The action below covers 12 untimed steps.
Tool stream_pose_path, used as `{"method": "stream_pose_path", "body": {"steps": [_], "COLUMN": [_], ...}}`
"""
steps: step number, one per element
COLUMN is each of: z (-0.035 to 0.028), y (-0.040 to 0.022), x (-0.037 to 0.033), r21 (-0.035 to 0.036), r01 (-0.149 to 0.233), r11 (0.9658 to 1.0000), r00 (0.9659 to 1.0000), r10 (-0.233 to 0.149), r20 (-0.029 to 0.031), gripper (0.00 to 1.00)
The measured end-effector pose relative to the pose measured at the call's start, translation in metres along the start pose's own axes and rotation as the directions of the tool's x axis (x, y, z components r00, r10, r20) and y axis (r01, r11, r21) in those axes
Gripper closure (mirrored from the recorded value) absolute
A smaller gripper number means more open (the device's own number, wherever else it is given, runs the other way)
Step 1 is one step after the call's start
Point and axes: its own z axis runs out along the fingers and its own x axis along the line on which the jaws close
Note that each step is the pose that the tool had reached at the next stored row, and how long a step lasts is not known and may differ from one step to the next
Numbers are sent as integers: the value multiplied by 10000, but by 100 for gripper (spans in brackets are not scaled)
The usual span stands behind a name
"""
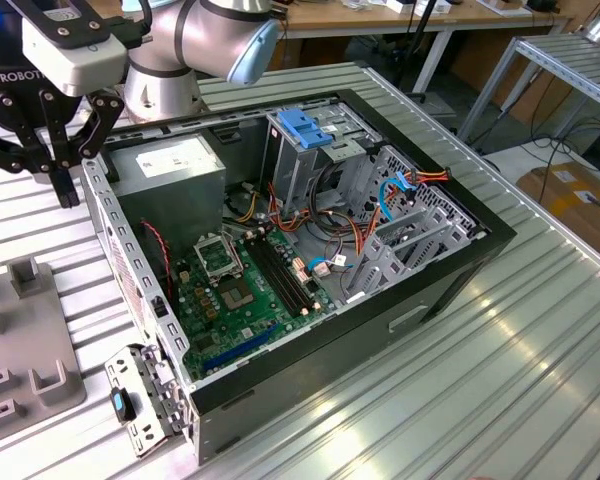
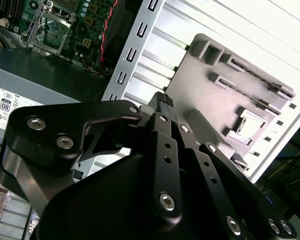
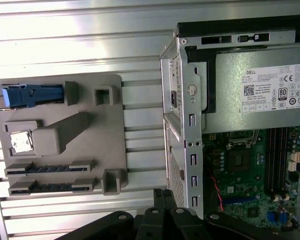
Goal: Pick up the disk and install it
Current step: 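Reach for the disk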
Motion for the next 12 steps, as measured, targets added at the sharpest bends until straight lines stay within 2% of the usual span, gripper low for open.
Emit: {"method": "stream_pose_path", "body": {"steps": [3,7,12], "z": [-1,-3,-5], "y": [-2,-7,-17], "x": [27,98,221], "r21": [1,0,0], "r01": [1,0,-3], "r11": [10000,10000,10000], "r00": [10000,10000,10000], "r10": [-1,0,3], "r20": [0,0,-1], "gripper": [89,89,89]}}
